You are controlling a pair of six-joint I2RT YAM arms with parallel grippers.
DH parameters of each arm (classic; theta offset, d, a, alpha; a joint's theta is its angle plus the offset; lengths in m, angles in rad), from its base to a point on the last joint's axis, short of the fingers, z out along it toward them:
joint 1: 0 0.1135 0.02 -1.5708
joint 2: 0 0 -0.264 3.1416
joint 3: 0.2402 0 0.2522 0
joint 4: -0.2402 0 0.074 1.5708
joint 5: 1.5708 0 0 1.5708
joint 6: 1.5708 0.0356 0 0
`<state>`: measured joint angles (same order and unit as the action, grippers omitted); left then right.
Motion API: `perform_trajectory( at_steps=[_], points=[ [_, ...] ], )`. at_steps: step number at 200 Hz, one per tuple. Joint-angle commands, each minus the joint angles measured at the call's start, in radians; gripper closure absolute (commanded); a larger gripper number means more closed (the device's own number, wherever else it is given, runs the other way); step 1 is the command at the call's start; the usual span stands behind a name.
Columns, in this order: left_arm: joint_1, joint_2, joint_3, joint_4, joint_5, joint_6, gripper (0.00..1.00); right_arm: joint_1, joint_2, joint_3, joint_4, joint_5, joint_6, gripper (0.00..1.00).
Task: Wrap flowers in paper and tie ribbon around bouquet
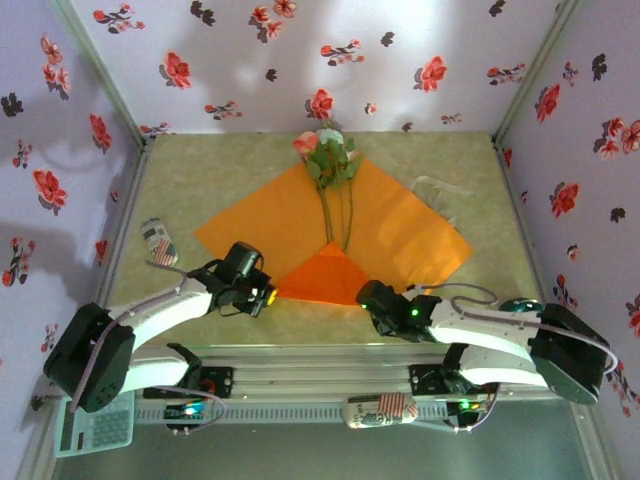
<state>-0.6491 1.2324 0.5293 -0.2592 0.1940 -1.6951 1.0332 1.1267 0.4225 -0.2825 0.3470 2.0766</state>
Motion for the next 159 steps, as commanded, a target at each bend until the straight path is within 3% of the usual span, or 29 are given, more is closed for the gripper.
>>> perform_trajectory(
  at_steps=[1, 5, 23, 36, 43, 50, 55, 57, 77, 90, 121, 159],
  points=[
    [0.0, 0.018, 0.022, -0.026, -0.011, 0.022, 1.0, -0.023, -0.023, -0.031, -0.081, 0.04, 0.243, 0.94],
    [0.0, 0.02, 0.023, -0.027, -0.01, 0.023, 1.0, -0.027, -0.029, -0.033, -0.089, 0.036, 0.242, 1.0],
    [0.0, 0.022, 0.025, -0.027, -0.01, 0.024, 1.0, -0.036, -0.052, -0.029, -0.128, 0.043, 0.229, 0.99],
    [0.0, 0.024, 0.025, -0.028, -0.01, 0.025, 1.0, -0.041, -0.065, -0.026, -0.153, 0.047, 0.22, 0.68],
    [0.0, 0.024, 0.026, -0.029, -0.01, 0.025, 1.0, -0.042, -0.069, -0.026, -0.162, 0.047, 0.217, 0.64],
    [0.0, 0.026, 0.027, -0.03, -0.01, 0.026, 1.0, -0.043, -0.071, -0.028, -0.162, 0.046, 0.215, 0.71],
    [0.0, 0.027, 0.026, -0.03, -0.01, 0.026, 1.0, -0.044, -0.071, -0.032, -0.158, 0.044, 0.215, 0.99],
    [-0.001, 0.028, 0.026, -0.029, -0.01, 0.026, 1.0, -0.044, -0.071, -0.033, -0.158, 0.043, 0.214, 1.0],
    [-0.001, 0.037, 0.032, -0.01, 0.004, 0.034, 1.0, -0.045, -0.06, -0.031, -0.145, 0.035, 0.218, 1.0],
    [-0.005, 0.048, 0.04, -0.002, 0.019, 0.032, 0.78, -0.045, -0.048, -0.022, -0.143, 0.028, 0.218, 1.0],
    [-0.048, 0.037, 0.039, 0.002, 0.021, -0.02, 0.55, -0.045, -0.036, -0.015, -0.127, 0.024, 0.224, 1.0],
    [-0.114, 0.031, 0.009, 0.068, 0.004, -0.098, 0.51, -0.045, -0.035, -0.022, -0.111, 0.017, 0.239, 1.0]
  ],
)
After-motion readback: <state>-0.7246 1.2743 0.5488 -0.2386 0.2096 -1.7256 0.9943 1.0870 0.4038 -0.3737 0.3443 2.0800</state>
